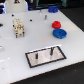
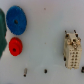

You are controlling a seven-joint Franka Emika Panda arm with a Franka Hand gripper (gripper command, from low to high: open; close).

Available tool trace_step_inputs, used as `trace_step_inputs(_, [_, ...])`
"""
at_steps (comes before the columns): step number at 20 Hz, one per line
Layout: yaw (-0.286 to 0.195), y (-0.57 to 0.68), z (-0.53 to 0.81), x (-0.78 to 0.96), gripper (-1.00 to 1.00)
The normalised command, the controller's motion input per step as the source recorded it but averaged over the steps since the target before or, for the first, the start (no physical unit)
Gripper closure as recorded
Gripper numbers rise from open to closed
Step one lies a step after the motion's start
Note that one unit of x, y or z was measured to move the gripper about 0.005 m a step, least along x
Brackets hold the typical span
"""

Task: Insert the blue gear onto the right peg, followed by the red gear

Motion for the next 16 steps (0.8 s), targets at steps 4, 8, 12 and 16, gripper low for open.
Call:
trace_step_inputs(4, [0.0,0.69,-0.01,-0.44,-1.0])
trace_step_inputs(8, [0.0,0.68,-0.05,-0.41,-1.0])
trace_step_inputs(12, [0.0,0.66,-0.28,-0.17,-1.0])
trace_step_inputs(16, [0.0,0.49,-0.43,-0.09,-1.0])
